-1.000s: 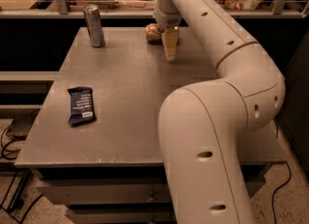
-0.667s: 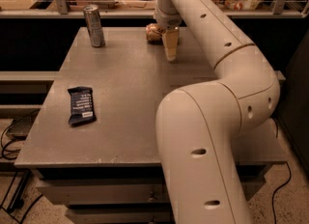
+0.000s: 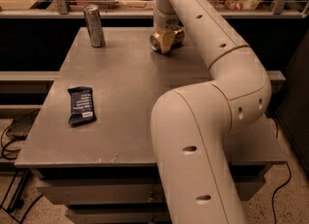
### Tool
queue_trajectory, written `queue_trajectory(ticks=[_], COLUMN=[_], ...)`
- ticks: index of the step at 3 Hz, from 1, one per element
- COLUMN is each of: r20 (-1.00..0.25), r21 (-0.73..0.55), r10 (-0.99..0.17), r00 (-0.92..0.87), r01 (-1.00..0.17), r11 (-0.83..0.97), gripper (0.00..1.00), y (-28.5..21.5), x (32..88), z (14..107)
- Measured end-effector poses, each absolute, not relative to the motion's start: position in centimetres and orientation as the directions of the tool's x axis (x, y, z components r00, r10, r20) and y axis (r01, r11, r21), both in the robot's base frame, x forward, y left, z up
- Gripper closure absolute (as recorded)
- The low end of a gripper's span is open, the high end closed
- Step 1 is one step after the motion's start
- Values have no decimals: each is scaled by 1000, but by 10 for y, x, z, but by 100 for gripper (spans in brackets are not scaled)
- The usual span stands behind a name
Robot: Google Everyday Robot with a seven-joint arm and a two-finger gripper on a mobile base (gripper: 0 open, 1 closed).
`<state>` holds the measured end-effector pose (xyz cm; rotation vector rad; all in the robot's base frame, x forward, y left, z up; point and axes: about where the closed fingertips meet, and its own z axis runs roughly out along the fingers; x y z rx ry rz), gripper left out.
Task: Place orange can upright
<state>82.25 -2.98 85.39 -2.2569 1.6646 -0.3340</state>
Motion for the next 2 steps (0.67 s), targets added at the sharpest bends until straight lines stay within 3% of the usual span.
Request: queue_trajectory(ticks=[2], r20=[-3], r21=[-393], r10=[-952], r00=[306], r01=[-876], r11=[-280], gripper=[89], y=[-28], x=[823], z=[859])
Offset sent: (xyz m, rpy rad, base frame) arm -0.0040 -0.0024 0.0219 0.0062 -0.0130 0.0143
